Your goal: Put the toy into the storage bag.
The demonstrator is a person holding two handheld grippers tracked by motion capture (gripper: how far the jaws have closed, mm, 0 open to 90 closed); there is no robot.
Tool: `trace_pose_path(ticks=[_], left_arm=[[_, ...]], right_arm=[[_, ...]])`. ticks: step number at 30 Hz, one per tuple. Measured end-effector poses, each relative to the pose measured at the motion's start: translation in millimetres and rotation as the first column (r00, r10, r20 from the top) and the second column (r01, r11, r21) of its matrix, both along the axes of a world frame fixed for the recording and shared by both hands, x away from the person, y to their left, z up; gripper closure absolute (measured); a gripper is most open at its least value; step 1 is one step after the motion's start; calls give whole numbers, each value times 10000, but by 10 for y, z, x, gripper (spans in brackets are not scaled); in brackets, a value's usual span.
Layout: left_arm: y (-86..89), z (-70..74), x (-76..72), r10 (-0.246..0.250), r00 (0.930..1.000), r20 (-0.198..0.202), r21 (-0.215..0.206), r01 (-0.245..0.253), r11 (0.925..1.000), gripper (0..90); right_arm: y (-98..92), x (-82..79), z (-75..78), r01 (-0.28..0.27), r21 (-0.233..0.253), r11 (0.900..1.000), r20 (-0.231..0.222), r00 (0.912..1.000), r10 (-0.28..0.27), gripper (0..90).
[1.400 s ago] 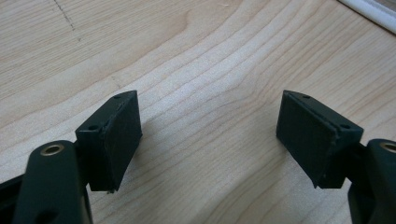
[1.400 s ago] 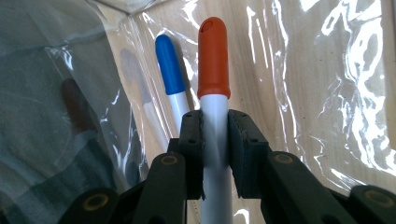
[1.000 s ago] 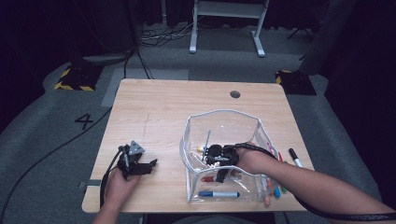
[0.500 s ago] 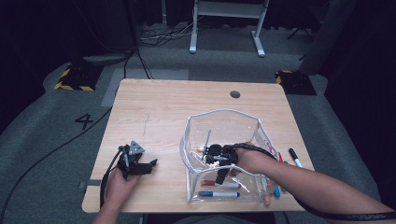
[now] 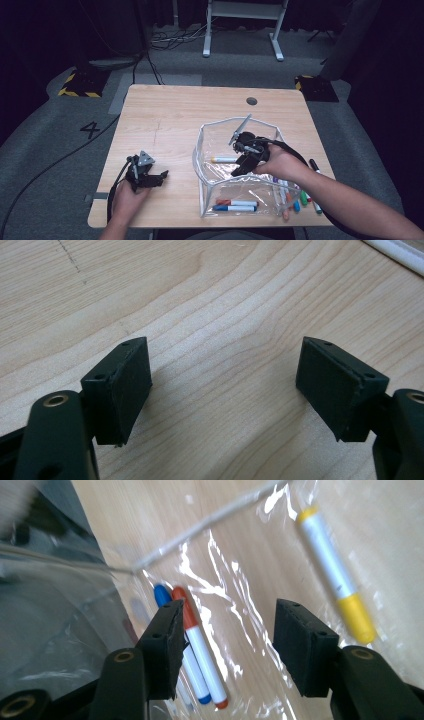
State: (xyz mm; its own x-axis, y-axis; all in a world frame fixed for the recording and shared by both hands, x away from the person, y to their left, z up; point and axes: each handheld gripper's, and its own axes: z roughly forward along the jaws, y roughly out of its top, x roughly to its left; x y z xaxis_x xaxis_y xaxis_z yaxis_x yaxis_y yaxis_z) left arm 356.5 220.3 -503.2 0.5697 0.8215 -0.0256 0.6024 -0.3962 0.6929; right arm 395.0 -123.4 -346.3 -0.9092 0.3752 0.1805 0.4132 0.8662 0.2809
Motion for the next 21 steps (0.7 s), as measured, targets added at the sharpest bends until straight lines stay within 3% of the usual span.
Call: trace_pose_path(ticks=[3,6,10,12,14,16,17,19,20,21], left_arm=[[0,0,0,0,10000,-1,-1,0,10000,224],[0,0,0,-5,10000,0,6,5,10000,224],[0,0,0,-2,10000,-2,-1,2,10000,224],[0,0,0,-5,10000,0,5,5,10000,224],[0,0,0,-3,10000,-2,1,3,10000,224],[0,0,0,-1,10000,0,2,1,10000,224],[0,0,0,0,10000,-1,1,0,10000,224],[0,0,0,0,10000,-1,-3,0,10000,224],[0,0,0,-1,10000,-2,-2,1,10000,224],[0,0,0,2,10000,0,-2,-2,10000,224]], right_arm=[[-121,-40,174,60,1160,9932,326,9994,-98,472],[-280,-93,346,169,2224,9748,652,9974,-322,467],[-459,-215,522,87,2645,9643,1716,9836,-559,361],[-560,-290,586,142,2776,9606,1926,9788,-701,362],[-655,-358,634,480,2814,9584,2215,9685,-1135,370],[-770,-428,686,729,3061,9492,2472,9568,-1532,374],[-835,-466,712,839,3184,9442,2665,9480,-1741,382],[-982,-553,771,893,3485,9331,3156,9262,-2065,493],[-1061,-594,799,849,3566,9304,3500,9112,-2173,536],[-1173,-630,828,878,3846,9189,3580,9034,-2361,569]])
